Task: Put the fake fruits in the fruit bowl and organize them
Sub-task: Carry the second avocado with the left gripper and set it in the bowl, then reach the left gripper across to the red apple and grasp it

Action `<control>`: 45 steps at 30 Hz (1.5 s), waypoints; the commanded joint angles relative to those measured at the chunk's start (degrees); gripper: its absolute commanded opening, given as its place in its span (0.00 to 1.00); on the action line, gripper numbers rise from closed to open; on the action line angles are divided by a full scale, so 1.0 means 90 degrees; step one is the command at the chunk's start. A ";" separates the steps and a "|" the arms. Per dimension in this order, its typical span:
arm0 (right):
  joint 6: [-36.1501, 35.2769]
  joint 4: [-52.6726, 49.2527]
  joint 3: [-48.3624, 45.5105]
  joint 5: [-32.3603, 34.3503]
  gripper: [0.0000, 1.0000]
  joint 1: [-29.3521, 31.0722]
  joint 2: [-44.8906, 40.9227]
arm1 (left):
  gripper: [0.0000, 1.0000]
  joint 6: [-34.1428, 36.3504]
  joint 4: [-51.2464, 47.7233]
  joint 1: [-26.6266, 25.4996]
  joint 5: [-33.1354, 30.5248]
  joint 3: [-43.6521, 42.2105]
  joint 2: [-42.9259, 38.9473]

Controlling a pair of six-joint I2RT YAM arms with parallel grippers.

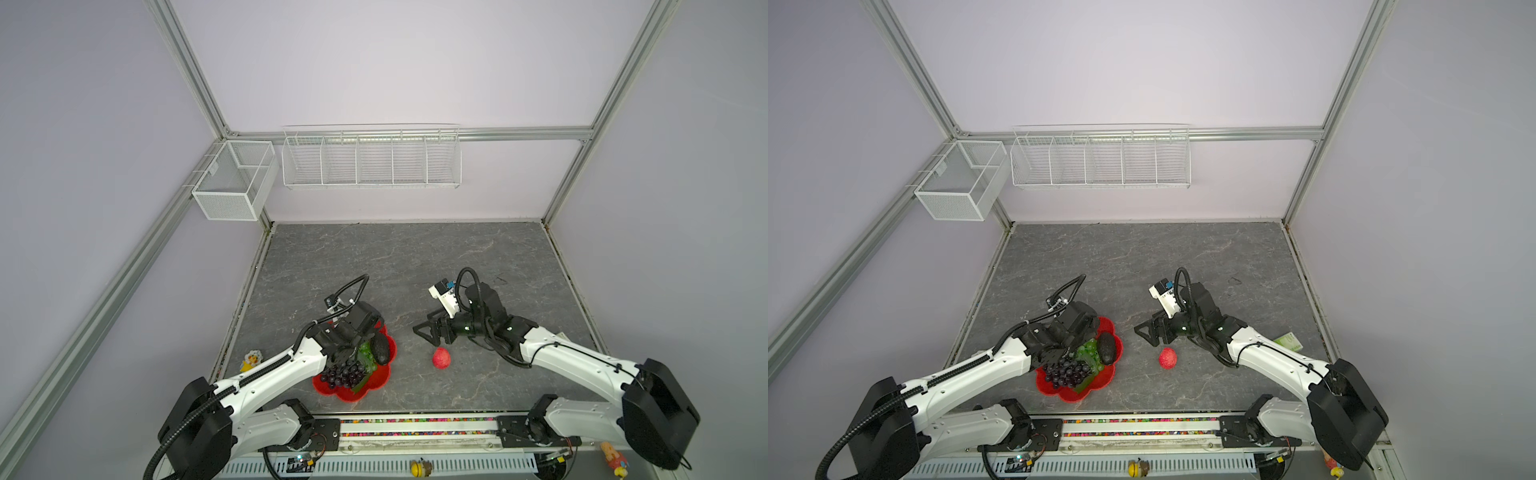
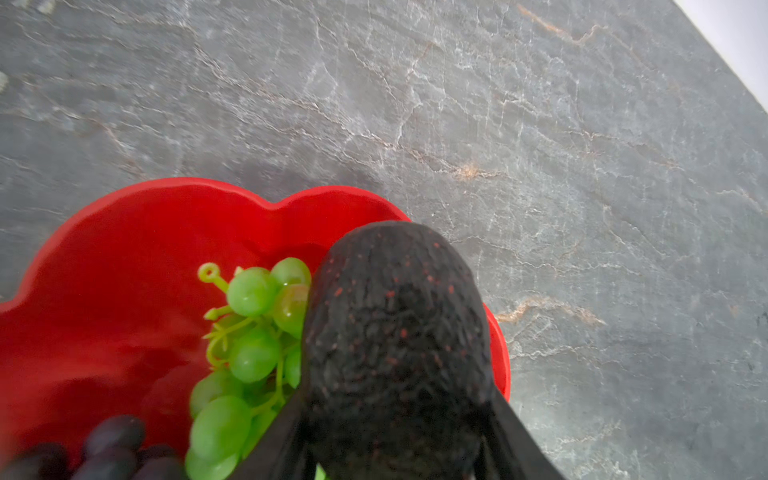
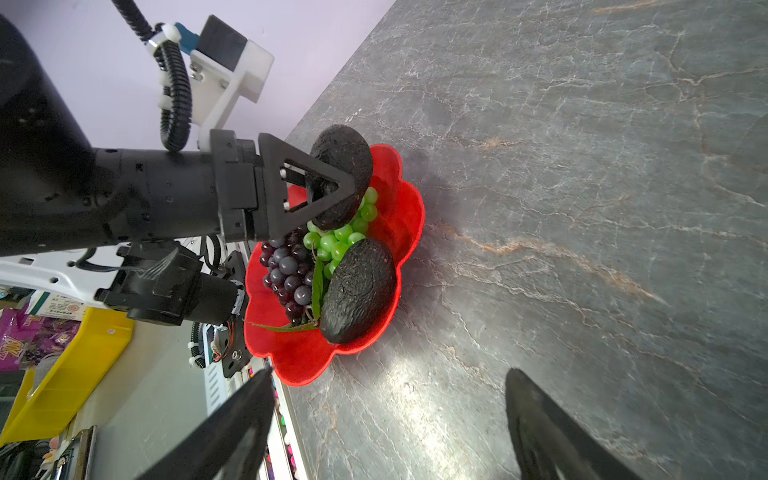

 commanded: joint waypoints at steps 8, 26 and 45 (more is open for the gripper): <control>-0.0060 0.0126 0.0023 0.0056 0.88 0.0024 0.0036 | 0.47 -0.0159 0.0347 0.0091 0.0178 0.0245 0.0623; -0.0073 0.0023 -0.0053 0.0130 0.88 0.0033 -0.0156 | 0.69 -0.0012 -0.0235 0.0091 0.0249 0.0473 0.0266; 0.1667 -0.1625 -0.1898 0.0451 0.88 -0.1285 -0.2974 | 0.72 0.3525 -0.0568 -0.1945 0.1717 0.3313 0.2703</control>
